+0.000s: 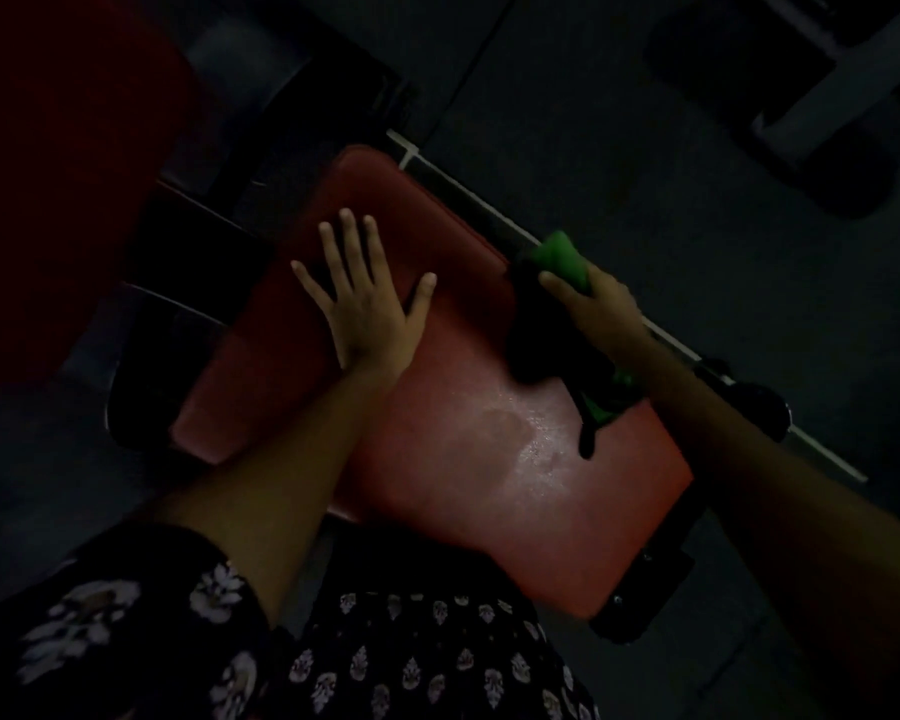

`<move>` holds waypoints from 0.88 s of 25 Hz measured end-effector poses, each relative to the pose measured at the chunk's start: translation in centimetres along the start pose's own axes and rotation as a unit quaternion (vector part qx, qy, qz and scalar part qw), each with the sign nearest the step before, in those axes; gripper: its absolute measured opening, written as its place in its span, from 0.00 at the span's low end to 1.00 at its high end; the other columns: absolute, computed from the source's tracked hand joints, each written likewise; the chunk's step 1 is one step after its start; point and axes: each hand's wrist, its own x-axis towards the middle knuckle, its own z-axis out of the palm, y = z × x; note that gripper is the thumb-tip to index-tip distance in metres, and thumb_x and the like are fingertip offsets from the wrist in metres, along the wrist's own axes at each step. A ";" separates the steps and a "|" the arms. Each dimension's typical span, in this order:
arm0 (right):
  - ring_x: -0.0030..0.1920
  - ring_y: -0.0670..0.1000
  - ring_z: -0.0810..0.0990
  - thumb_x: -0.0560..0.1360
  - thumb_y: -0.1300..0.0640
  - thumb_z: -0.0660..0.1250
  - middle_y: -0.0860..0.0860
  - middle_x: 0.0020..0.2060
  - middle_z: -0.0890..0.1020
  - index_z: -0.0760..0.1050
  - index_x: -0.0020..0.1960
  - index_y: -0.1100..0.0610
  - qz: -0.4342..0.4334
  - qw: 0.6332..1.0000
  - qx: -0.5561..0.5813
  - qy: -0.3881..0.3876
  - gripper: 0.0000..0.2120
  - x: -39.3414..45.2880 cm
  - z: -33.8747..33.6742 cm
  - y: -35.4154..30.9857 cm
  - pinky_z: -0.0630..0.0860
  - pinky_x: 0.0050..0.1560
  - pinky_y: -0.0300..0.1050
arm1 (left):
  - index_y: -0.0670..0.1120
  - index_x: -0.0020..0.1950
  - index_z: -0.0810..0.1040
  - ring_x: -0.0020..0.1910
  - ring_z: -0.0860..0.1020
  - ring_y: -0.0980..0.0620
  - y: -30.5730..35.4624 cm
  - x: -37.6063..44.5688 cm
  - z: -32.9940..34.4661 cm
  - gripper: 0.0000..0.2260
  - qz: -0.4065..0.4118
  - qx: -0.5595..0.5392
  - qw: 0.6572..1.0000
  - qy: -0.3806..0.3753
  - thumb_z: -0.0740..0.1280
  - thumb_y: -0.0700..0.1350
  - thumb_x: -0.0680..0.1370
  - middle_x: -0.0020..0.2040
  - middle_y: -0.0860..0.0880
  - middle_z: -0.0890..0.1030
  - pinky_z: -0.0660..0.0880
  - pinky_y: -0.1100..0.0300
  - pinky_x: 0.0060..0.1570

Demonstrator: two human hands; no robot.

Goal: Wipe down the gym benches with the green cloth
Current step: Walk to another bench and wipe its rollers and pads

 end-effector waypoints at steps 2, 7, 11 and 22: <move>0.61 0.55 0.75 0.78 0.41 0.59 0.53 0.62 0.77 0.66 0.71 0.51 -0.052 0.998 -0.018 -0.013 0.25 3.6 2.1 -5.3 0.70 0.59 0.46 | 0.42 0.77 0.44 0.76 0.43 0.42 -0.1 0.0 0.1 0.38 0.001 -0.006 1.000 0.000 0.45 0.66 0.76 0.78 0.42 0.45 0.39 0.36 0.69; 0.62 0.52 0.74 0.78 0.42 0.60 0.52 0.63 0.76 0.66 0.71 0.51 -0.065 0.997 0.028 -0.036 0.25 5.3 3.6 -7.7 0.70 0.60 0.44 | 0.40 0.76 0.54 0.76 0.49 0.42 -1.7 -0.7 0.0 0.36 0.040 -0.119 0.992 0.022 0.58 0.61 0.76 0.77 0.40 0.52 0.40 0.39 0.70; 0.56 0.49 0.75 0.78 0.46 0.62 0.52 0.59 0.78 0.70 0.68 0.52 -0.032 0.999 0.033 -0.009 0.20 3.0 2.1 -5.4 0.67 0.53 0.37 | 0.40 0.74 0.60 0.75 0.56 0.41 -5.5 -4.4 0.6 0.34 -0.037 -0.111 0.991 0.062 0.57 0.60 0.76 0.76 0.39 0.58 0.44 0.34 0.67; 0.67 0.61 0.65 0.76 0.38 0.59 0.56 0.69 0.67 0.60 0.73 0.49 -0.217 0.925 -0.309 0.037 0.29 8.1 8.5 -18.7 0.66 0.63 0.57 | 0.43 0.74 0.58 0.75 0.55 0.44 -7.5 -5.6 2.4 0.32 -0.037 -0.084 0.995 0.037 0.52 0.62 0.77 0.75 0.41 0.60 0.46 0.33 0.66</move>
